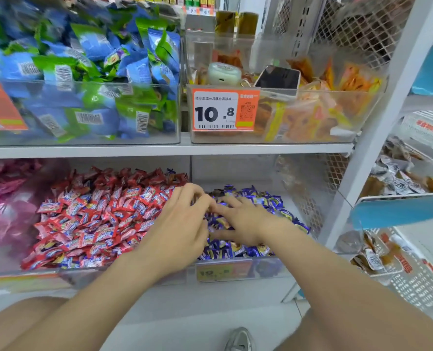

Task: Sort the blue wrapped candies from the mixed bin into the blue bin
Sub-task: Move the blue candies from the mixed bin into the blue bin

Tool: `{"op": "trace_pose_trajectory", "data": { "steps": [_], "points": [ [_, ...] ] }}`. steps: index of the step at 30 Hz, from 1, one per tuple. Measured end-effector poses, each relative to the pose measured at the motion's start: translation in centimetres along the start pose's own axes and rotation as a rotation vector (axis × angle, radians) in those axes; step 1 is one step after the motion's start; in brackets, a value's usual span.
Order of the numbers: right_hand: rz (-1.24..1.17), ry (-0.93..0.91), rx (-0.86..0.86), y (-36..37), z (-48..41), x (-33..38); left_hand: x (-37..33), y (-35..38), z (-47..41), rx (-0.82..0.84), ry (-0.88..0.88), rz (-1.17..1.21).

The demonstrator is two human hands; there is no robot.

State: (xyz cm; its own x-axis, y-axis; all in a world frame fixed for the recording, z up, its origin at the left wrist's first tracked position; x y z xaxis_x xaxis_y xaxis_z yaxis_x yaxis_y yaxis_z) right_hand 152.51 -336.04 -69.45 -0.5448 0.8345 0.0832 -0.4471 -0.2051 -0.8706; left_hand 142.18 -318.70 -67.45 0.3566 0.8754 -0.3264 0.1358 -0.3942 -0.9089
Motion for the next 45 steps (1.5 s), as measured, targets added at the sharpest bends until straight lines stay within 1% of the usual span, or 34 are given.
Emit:
{"op": "trace_pose_trajectory", "data": {
  "steps": [3, 5, 6, 9, 11, 13, 15, 18, 21, 22, 23, 24, 26, 27, 29, 31, 33, 36, 39, 41, 43, 45],
  "points": [
    [0.006, 0.163, -0.044, -0.5, 0.1, -1.1, 0.9, -1.4, 0.8, -0.057, -0.032, 0.073],
    [-0.024, 0.177, -0.111, -1.3, 1.0, -0.7, 1.6, -2.9, 1.5, -0.063, -0.082, 0.081],
    [-0.086, 0.145, -0.173, -1.9, 1.7, -0.1, 1.9, -3.5, 1.7, -0.068, -0.108, 0.054],
    [-0.322, -0.031, -0.425, -3.6, 3.4, 3.6, 4.2, -5.3, 3.3, -0.027, -0.234, 0.018],
    [-0.394, -0.138, -0.523, -4.5, 4.5, 7.5, 6.1, -6.2, 4.5, -0.017, -0.312, 0.005],
    [-0.419, -0.22, -0.5, -4.8, 4.6, 11.3, 8.4, -7.0, 5.7, 0.023, -0.403, 0.007],
    [-0.352, -0.207, -0.471, -4.8, 3.9, 14.0, 10.3, -7.8, 7.0, 0.134, -0.452, 0.002],
    [-0.195, -0.022, -0.451, -4.7, 3.0, 16.0, 12.2, -8.1, 8.4, 0.272, -0.345, -0.011],
    [-0.016, 0.119, -0.317, -3.3, 0.8, 17.9, 12.1, -7.6, 8.5, 0.269, -0.227, 0.07],
    [-0.013, 0.152, -0.268, -2.7, -0.4, 18.4, 11.8, -7.4, 8.3, 0.266, -0.186, 0.079],
    [-0.085, 0.19, -0.217, -2.2, -1.6, 18.7, 11.5, -7.2, 8.1, 0.286, -0.172, 0.074],
    [-0.188, 0.231, -0.172, -2.1, -2.5, 19.1, 11.5, -7.0, 7.9, 0.335, -0.202, 0.065],
    [-0.36, 0.278, -0.117, -2.1, -3.6, 19.9, 12.5, -6.6, 8.0, 0.505, -0.349, 0.029],
    [-0.419, 0.282, -0.126, -2.3, -3.9, 20.4, 13.2, -6.5, 8.1, 0.588, -0.423, 0.005],
    [-0.502, 0.23, -0.184, -2.7, -4.5, 21.6, 14.1, -6.6, 8.3, 0.661, -0.51, -0.021],
    [-0.559, 0.143, -0.2, -2.7, -5.1, 22.6, 14.4, -7.2, 8.2, 0.652, -0.566, -0.034],
    [-0.602, 0.068, -0.166, -2.7, -5.6, 23.4, 14.7, -8.1, 8.1, 0.626, -0.619, -0.096],
    [-0.624, -0.074, -0.128, -3.0, -6.1, 24.0, 15.3, -9.3, 8.4, 0.544, -0.697, -0.115],
    [-0.595, -0.25, -0.106, -3.5, -5.3, 23.9, 15.7, -10.3, 8.8, 0.475, -0.668, -0.038],
    [-0.537, -0.313, -0.143, -4.5, -4.2, 23.1, 15.4, -10.2, 8.9, 0.468, -0.609, -0.004],
    [-0.502, -0.269, -0.263, -5.5, -3.0, 21.5, 14.8, -10.0, 8.5, 0.413, -0.515, -0.029],
    [-0.43, -0.107, -0.419, -6.4, -2.3, 18.9, 13.9, -9.7, 7.6, 0.273, -0.343, -0.047]
  ]
}}
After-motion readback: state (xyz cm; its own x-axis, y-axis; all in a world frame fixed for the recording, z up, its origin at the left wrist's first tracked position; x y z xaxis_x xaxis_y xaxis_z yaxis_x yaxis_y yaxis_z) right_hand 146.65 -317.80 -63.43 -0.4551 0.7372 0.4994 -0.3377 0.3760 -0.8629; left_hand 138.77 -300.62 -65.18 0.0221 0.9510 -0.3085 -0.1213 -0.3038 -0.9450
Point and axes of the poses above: each hand's wrist, its own z-axis away from the middle knuckle, its own y-axis out of the palm, x = y × z, the point moved 1 cm from there along -z, towards the middle knuckle, and after that the axes turned 8 degrees about x, right-handed, at the moved point
